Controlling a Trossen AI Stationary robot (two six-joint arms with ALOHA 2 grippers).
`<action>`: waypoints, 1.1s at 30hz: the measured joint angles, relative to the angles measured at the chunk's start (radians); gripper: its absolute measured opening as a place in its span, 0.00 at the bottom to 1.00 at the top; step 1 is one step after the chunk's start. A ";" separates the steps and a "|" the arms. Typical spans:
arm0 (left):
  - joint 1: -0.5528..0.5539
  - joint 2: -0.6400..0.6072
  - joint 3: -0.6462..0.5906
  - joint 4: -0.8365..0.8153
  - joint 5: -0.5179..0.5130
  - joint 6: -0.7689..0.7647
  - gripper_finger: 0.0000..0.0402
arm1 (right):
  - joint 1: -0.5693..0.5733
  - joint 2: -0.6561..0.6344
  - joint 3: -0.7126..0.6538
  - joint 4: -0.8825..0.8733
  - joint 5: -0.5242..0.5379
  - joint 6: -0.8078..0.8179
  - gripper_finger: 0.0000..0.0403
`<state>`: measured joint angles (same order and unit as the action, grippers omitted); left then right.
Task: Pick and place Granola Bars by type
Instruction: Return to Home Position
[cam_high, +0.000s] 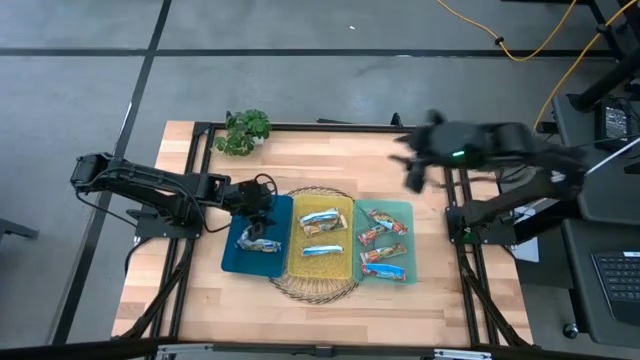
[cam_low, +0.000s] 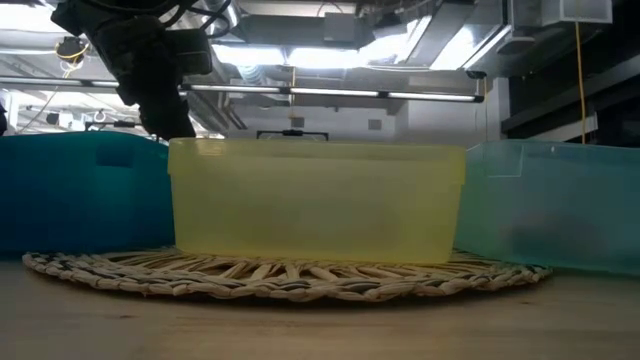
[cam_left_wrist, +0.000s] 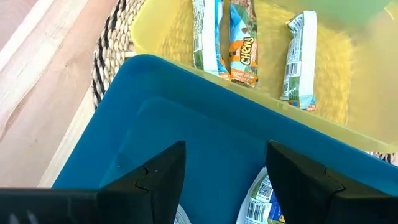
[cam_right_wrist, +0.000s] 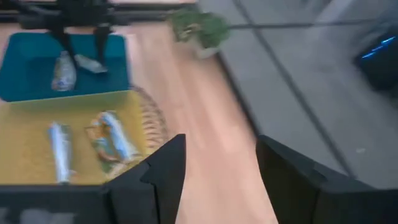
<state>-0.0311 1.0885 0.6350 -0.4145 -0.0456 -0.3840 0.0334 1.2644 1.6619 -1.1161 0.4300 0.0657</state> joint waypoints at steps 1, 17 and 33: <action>0.000 0.000 0.000 0.000 -0.002 -0.005 0.52 | -0.006 -0.038 0.000 -0.018 0.018 -0.017 0.49; 0.000 0.000 0.000 0.000 -0.141 -0.077 0.52 | -0.073 -0.875 -0.200 -0.119 0.119 0.022 0.49; 0.000 0.000 -0.001 -0.005 -0.144 -0.205 0.52 | -0.076 -1.234 -1.172 0.845 -0.218 -0.129 0.49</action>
<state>-0.0311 1.0885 0.6338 -0.4192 -0.1898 -0.5892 -0.0425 0.0305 0.4897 -0.2708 0.2120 -0.0630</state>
